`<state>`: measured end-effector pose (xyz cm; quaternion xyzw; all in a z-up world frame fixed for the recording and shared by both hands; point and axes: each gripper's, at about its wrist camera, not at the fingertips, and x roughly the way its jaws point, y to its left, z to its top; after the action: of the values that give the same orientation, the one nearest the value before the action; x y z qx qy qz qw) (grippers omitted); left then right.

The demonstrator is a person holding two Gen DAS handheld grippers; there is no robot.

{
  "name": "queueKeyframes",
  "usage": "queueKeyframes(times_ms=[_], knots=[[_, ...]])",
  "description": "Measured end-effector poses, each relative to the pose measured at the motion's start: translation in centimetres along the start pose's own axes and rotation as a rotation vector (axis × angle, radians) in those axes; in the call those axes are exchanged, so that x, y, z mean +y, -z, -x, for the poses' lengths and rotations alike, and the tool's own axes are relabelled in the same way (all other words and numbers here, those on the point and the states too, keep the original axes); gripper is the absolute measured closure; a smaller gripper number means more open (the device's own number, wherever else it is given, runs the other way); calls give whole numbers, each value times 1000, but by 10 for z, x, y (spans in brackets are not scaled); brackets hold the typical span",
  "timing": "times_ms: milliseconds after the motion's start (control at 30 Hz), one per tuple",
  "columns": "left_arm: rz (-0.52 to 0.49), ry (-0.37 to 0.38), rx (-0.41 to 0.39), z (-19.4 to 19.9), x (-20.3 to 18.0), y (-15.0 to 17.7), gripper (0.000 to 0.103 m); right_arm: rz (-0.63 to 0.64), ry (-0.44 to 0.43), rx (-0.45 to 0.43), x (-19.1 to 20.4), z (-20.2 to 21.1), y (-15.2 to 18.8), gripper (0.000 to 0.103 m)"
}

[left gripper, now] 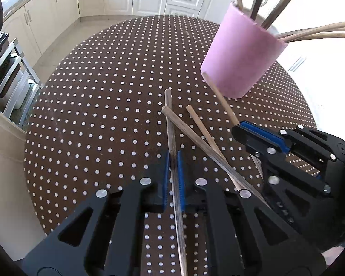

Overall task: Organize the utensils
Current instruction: 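Close the right tool on a chopstick while the left tool grasps another, then raise the right tool's chopstick upright toward the cup while the left tool raises its own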

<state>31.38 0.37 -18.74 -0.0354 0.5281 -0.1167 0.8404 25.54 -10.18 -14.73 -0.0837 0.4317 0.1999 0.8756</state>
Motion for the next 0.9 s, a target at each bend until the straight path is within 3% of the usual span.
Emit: queueKeyframes(times_ms=[367, 467, 733, 900], knots=[[-58, 40, -148, 75, -9, 21, 96, -34, -87, -150, 5, 71, 17, 98], [-67, 12, -182, 91, -13, 23, 96, -32, -86, -195, 6, 90, 19, 98], [-60, -2, -193, 114, -12, 39, 96, -29, -70, -274, 14, 116, 23, 98], [-63, 5, -122, 98, -24, 46, 95, -38, -78, -237, 19, 111, 22, 98]])
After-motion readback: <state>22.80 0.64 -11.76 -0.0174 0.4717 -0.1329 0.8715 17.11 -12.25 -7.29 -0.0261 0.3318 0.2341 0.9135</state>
